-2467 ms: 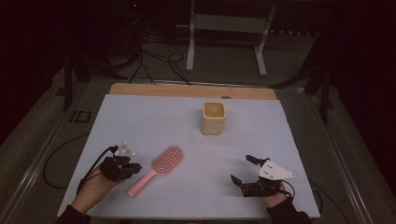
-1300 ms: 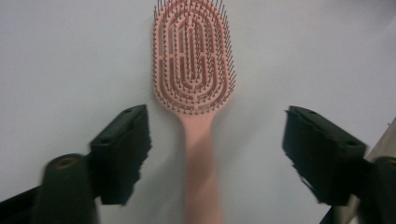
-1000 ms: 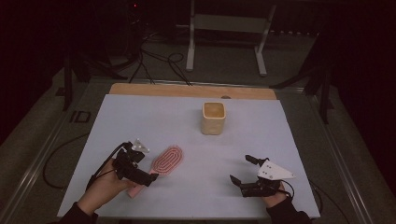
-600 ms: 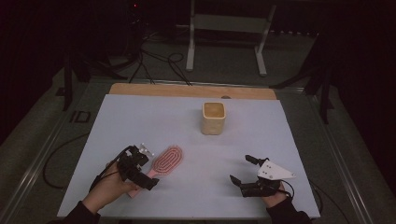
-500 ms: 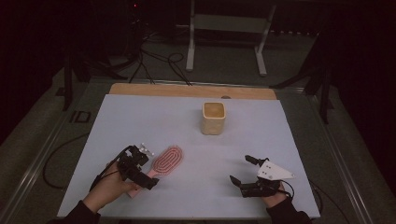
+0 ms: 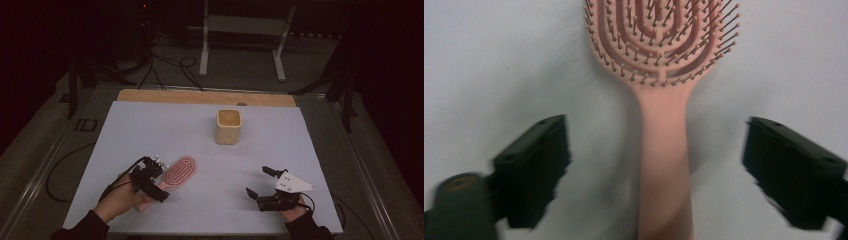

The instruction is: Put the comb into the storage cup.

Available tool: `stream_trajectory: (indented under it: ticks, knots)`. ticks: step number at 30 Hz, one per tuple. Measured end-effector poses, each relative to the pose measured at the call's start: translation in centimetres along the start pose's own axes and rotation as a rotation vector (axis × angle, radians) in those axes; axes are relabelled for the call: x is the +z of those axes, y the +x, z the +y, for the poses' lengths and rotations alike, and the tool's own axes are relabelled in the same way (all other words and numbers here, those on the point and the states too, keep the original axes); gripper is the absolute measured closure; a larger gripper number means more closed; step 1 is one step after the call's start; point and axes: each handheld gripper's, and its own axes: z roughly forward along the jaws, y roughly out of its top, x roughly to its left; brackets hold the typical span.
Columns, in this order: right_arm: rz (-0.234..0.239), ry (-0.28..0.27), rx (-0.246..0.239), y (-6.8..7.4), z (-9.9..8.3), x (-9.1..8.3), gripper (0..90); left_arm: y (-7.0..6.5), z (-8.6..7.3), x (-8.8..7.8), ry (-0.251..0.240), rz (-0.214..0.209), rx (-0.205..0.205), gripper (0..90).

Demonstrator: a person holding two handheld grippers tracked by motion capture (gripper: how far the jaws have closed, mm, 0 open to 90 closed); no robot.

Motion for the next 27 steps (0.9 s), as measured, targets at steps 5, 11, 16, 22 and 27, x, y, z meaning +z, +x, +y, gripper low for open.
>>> stream_trajectory:
  ticks: [5,11,16,22,27]
  knots:
    - [-0.002,-0.002,0.0,0.0,0.0,0.0,9.4,-0.1,0.5,0.2,0.025,0.001,0.014,23.3]
    - [-0.001,-0.001,0.0,0.0,0.0,0.0,9.4,0.3,1.0,0.2,0.044,-0.023,0.034,38.3]
    - [-0.002,-0.004,0.001,0.0,0.0,0.0,9.4,0.5,1.4,0.3,0.068,-0.022,0.034,47.2]
    - [-0.002,-0.002,0.0,0.0,0.0,0.0,9.4,0.4,1.7,1.0,0.102,-0.027,0.036,57.2]
    - [-0.002,-0.004,0.003,0.0,0.0,-0.1,9.4,0.4,2.1,1.3,0.114,-0.044,0.036,63.2]
